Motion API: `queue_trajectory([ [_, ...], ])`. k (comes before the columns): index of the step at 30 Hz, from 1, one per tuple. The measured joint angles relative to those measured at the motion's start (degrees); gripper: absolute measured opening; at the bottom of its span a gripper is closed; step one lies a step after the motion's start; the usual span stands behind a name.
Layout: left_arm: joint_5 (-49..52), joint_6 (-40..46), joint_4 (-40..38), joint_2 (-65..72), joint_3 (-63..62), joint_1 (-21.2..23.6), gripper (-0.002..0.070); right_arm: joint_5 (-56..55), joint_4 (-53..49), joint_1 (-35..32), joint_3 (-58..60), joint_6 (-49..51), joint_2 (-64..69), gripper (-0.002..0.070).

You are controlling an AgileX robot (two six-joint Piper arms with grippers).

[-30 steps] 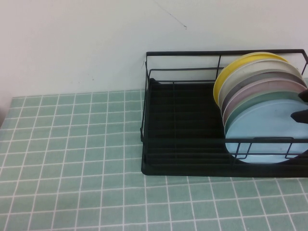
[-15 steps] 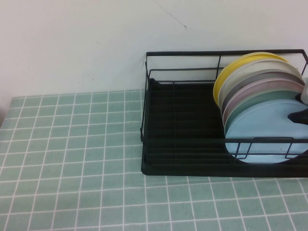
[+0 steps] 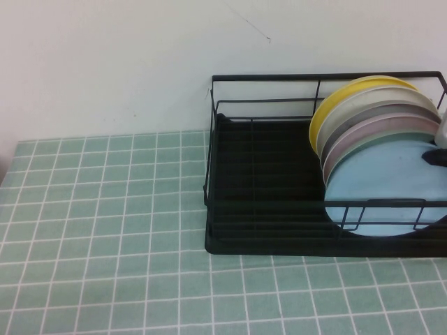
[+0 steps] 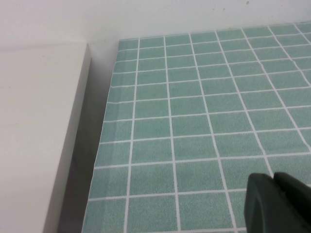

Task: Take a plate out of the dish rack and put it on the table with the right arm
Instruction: Grasp the plate from the shelf, then place the plate from the table

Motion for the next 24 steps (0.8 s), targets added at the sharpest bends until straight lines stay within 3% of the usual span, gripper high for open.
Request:
queue_trajectory([
  [5, 0.0, 0.0, 0.0, 0.0, 0.0, 0.0, -0.0004, 0.1, -0.5, 0.0, -0.1, -0.3, -1.7, 0.0085],
  [12, 0.0, 0.0, 0.0, 0.0, 0.0, 0.0, -0.0004, 1.7, -7.4, 0.0, -0.1, 9.4, -11.8, 0.0085],
  [24, 0.0, 0.0, 0.0, 0.0, 0.0, 0.0, -0.0004, 10.3, -15.8, -0.1, -0.1, 42.3, -37.8, 0.0077],
])
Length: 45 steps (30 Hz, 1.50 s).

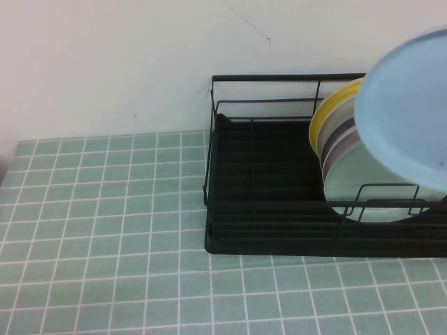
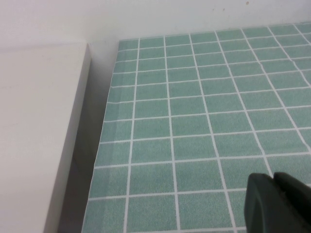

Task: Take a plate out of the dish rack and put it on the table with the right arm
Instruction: Place the plate from the table

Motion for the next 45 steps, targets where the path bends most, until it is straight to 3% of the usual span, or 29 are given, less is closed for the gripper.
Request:
queue_trajectory([
  [8, 0.0, 0.1, 0.0, 0.0, 0.0, 0.0, -0.0004, 19.7, -5.4, 0.0, 1.5, 24.7, -4.2, 0.0076],
  [15, 0.0, 0.1, 0.0, 0.0, 0.0, 0.0, -0.0004, 19.0, -3.9, 0.0, 13.8, 31.4, -2.7, 0.0076],
  [24, 0.0, 0.1, 0.0, 0.0, 0.0, 0.0, -0.0004, 12.0, 1.0, 0.0, 22.0, 32.0, 5.5, 0.0076],
  [45, 0.0, 0.0, 0.0, 0.0, 0.0, 0.0, -0.0004, -4.0, 7.4, 2.5, 22.3, 24.3, 32.1, 0.0076],
])
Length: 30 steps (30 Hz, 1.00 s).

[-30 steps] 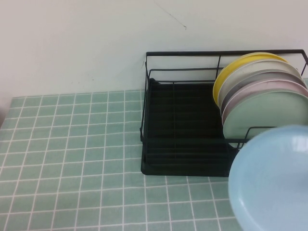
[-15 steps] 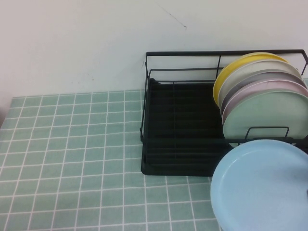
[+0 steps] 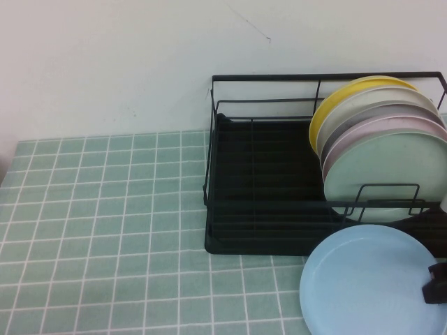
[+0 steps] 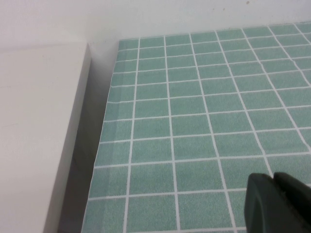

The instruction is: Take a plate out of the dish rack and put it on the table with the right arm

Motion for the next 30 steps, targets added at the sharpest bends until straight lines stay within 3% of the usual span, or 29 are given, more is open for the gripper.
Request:
queue_trajectory([
  [5, 0.0, 0.0, 0.0, 0.0, 0.0, 0.0, -0.0004, -1.5, 0.3, 0.0, 0.0, -0.7, 1.7, 0.0134],
  [11, 0.0, 0.0, 0.0, 0.0, 0.0, 0.0, -0.0004, -3.9, -2.7, 0.0, 0.0, 1.4, 2.1, 0.0324],
  [16, 0.0, 0.0, 0.0, 0.0, 0.0, 0.0, -0.0004, -3.0, -8.3, -0.7, -1.9, 6.0, 2.1, 0.0358],
  [20, 0.0, 0.0, 0.0, 0.0, 0.0, 0.0, -0.0004, 0.7, -9.1, -0.7, -2.7, 6.5, 0.1, 0.0288],
  [25, 0.0, 0.0, 0.0, 0.0, 0.0, 0.0, -0.0004, 7.6, -11.1, -0.7, -2.7, 7.2, -9.4, 0.0054],
  [30, 0.0, 0.1, 0.0, 0.0, 0.0, 0.0, -0.0004, 13.4, -14.5, -0.7, -2.7, 10.6, -24.3, 0.0009],
])
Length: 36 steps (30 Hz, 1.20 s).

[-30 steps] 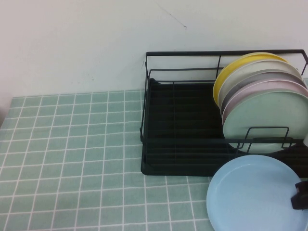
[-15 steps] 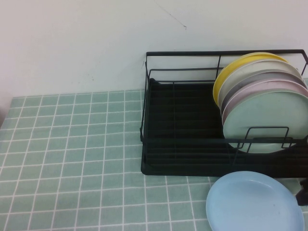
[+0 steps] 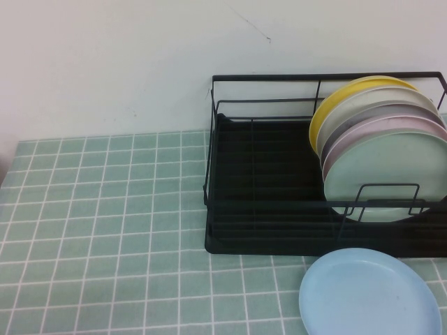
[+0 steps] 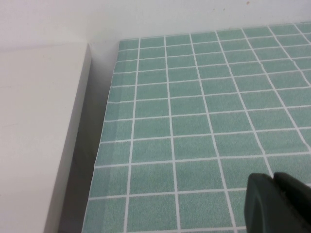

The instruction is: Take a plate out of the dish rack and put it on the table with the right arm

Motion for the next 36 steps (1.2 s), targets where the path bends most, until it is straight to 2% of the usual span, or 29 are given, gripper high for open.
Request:
queue_trajectory([
  [3, 0.0, 0.0, 0.0, 0.0, 0.0, 0.0, -0.0004, 4.1, -1.1, 0.0, 0.0, 0.5, -7.8, 0.0005],
  [8, 0.0, 0.0, 0.0, 0.0, 0.0, 0.0, -0.0004, 2.7, -6.5, 0.0, 0.3, 0.4, -17.3, 0.0001],
  [12, 0.0, 0.0, 0.0, 0.0, 0.0, 0.0, -0.0004, -11.6, -7.3, 0.0, 6.0, -0.9, -23.1, -0.0001],
  [18, 0.0, 0.0, 0.0, 0.0, 0.0, 0.0, -0.0004, -40.4, -7.4, 0.0, 27.0, -1.1, -37.3, -0.0001],
  [22, 0.0, 0.0, 0.0, 0.0, 0.0, 0.0, -0.0004, -48.7, -7.4, 0.0, 38.4, -1.1, -47.5, -0.0001],
  [28, 0.0, 0.0, 0.0, 0.0, 0.0, 0.0, -0.0004, -46.2, -7.2, -1.3, 42.2, -1.2, -60.0, -0.0001],
  [36, 0.0, 0.0, 0.0, 0.0, 0.0, 0.0, -0.0004, -38.5, -7.6, -1.7, 42.2, -1.2, -60.9, -0.0001],
])
